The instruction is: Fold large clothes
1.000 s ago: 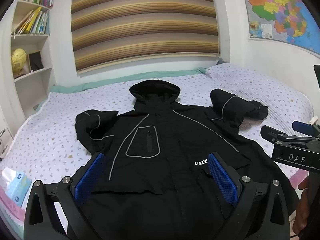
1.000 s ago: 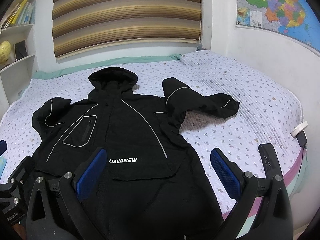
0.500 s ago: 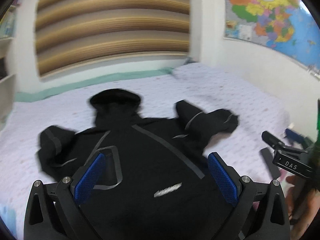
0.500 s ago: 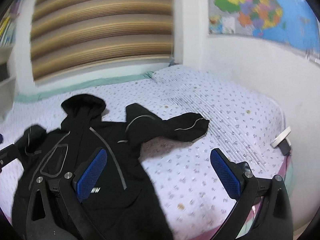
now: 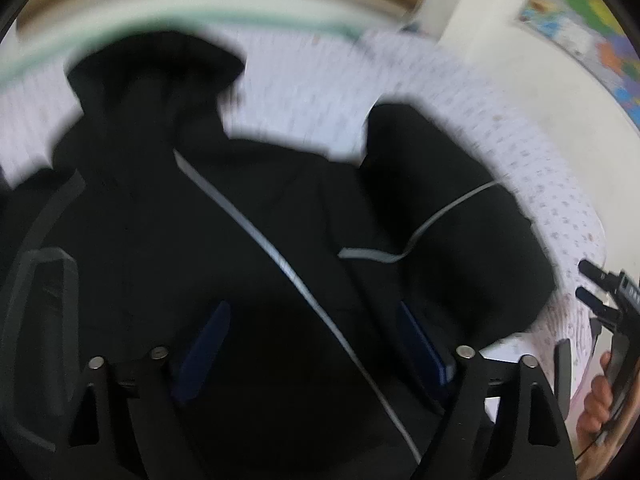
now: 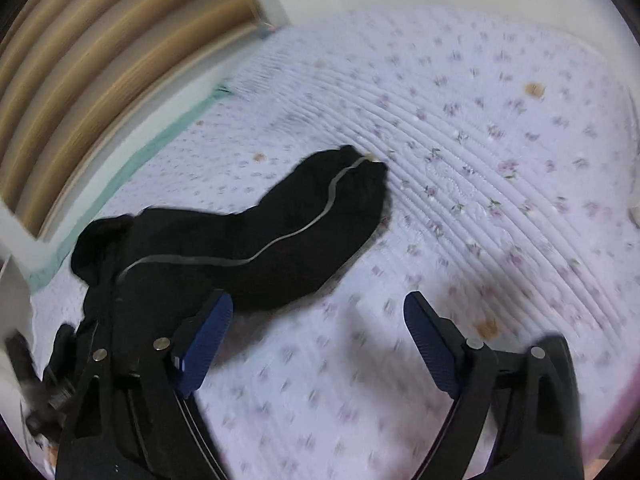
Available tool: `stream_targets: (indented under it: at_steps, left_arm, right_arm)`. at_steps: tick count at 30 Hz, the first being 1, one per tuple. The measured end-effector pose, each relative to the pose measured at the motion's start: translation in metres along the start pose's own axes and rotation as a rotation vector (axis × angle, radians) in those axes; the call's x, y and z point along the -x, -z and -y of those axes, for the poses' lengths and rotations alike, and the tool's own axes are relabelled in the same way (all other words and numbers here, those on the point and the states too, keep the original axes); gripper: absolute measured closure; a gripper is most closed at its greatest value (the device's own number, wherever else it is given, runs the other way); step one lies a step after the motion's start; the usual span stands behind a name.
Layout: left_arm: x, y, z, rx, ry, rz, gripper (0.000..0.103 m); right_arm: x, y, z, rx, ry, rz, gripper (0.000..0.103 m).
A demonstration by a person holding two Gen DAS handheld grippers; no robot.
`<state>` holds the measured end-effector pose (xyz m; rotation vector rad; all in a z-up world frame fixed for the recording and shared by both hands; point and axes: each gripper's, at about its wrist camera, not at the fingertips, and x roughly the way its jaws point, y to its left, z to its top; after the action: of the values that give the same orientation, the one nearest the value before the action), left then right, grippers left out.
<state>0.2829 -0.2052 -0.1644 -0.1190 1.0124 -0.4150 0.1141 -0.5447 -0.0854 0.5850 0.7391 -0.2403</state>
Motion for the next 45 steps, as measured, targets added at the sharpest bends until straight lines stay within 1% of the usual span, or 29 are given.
stream_targets:
  at_steps: [3,5,6,9,11,12,14,15,16,17,18,19,20,21,22,23,27,29,30,31,32,33,34,35,37,39,41,43,45]
  left_arm:
    - [-0.041,0.013,-0.010,-0.007,-0.036,-0.054,0.019]
    - [-0.047,0.024,-0.002,-0.087,-0.078,-0.015,0.018]
    - [-0.048,0.027,0.002,-0.110,-0.093,-0.014,0.016]
    - [-0.053,0.033,0.007,-0.136,-0.102,0.001,0.012]
    - [-0.053,0.035,0.008,-0.143,-0.104,0.013,0.012]
    - [-0.049,0.037,0.008,-0.147,-0.106,0.018,0.012]
    - [-0.050,0.037,0.008,-0.153,-0.111,0.023,0.012]
    - [-0.045,0.036,0.009,-0.152,-0.111,0.023,0.012]
    - [-0.044,0.036,0.009,-0.153,-0.110,0.026,0.012]
    - [-0.040,0.038,0.010,-0.153,-0.095,0.033,0.012]
    - [-0.039,0.034,0.008,-0.151,-0.058,0.041,0.012]
    - [-0.032,0.036,0.008,-0.149,-0.012,0.053,0.012]
    - [-0.024,0.035,0.011,-0.150,0.025,0.067,0.013]
    - [-0.018,0.033,0.016,-0.161,0.030,0.084,0.013]
    - [-0.013,0.031,0.022,-0.176,0.028,0.101,0.013]
    - [-0.006,0.029,0.029,-0.193,0.030,0.116,0.013]
    - [0.026,0.014,0.059,-0.241,0.123,0.151,0.013]
    - [0.027,0.002,0.073,-0.260,0.142,0.144,0.013]
    - [0.021,0.000,0.079,-0.269,0.151,0.125,0.013]
    - [0.012,-0.002,0.082,-0.273,0.150,0.099,0.013]
    - [-0.007,-0.002,0.084,-0.271,0.134,0.043,0.013]
    - [-0.027,-0.001,0.083,-0.266,0.100,-0.023,0.013]
    - [-0.053,0.005,0.079,-0.253,0.056,-0.113,0.013]
    - [-0.073,0.014,0.070,-0.225,0.038,-0.174,0.012]
    - [-0.071,0.016,0.071,-0.246,0.024,-0.139,0.012]
    - [-0.065,0.016,0.075,-0.263,0.008,-0.144,0.012]
    - [-0.055,0.013,0.068,-0.237,0.043,-0.131,0.013]
    - [-0.032,0.009,0.055,-0.188,0.095,-0.102,0.015]
    - [0.000,0.005,0.041,-0.175,0.105,-0.050,0.015]
  right_arm:
    - [-0.035,-0.018,0.012,-0.012,0.029,-0.010,0.014]
    - [-0.057,-0.028,0.019,-0.026,0.039,-0.023,0.014]
    - [-0.072,-0.031,0.022,-0.034,0.039,-0.043,0.014]
    - [-0.106,-0.035,0.024,-0.020,0.025,-0.096,0.012]
    - [-0.131,-0.035,0.025,-0.031,0.033,-0.126,0.010]
    - [-0.136,-0.035,0.025,-0.030,0.035,-0.121,0.009]
    - [-0.142,-0.039,0.018,-0.005,0.020,-0.070,0.014]
    - [-0.143,-0.041,0.015,0.008,-0.029,-0.058,0.038]
    - [-0.145,-0.043,0.011,0.018,-0.070,-0.065,0.057]
    - [-0.146,-0.045,0.008,0.023,-0.067,-0.067,0.065]
    - [-0.143,-0.046,0.006,0.030,-0.059,-0.064,0.080]
    - [-0.136,-0.048,0.005,0.042,-0.049,-0.048,0.085]
    - [-0.123,-0.049,0.003,0.058,-0.040,-0.020,0.085]
    - [-0.111,-0.049,0.001,0.073,-0.018,0.006,0.086]
    - [-0.095,-0.051,-0.001,0.099,0.035,0.045,0.086]
    - [-0.075,-0.052,-0.002,0.134,0.113,0.093,0.086]
    - [-0.013,-0.060,0.006,0.219,0.350,0.237,0.086]
    - [0.006,-0.064,0.016,0.223,0.474,0.279,0.086]
    - [0.012,-0.065,0.022,0.218,0.493,0.280,0.086]
    - [0.013,-0.067,0.028,0.210,0.493,0.266,0.086]
    - [0.012,-0.065,0.032,0.206,0.500,0.253,0.086]
    - [0.009,-0.063,0.035,0.209,0.511,0.242,0.086]
    - [0.006,-0.059,0.037,0.218,0.522,0.235,0.086]
    - [0.002,-0.056,0.037,0.225,0.527,0.229,0.086]
    - [-0.011,-0.049,0.037,0.229,0.512,0.202,0.086]
    - [-0.018,-0.046,0.035,0.242,0.511,0.177,0.086]
    - [-0.020,-0.041,0.025,0.287,0.472,0.172,0.086]
    - [-0.008,-0.035,0.000,0.360,0.427,0.191,0.086]
    - [0.006,-0.027,-0.034,0.437,0.381,0.205,0.087]
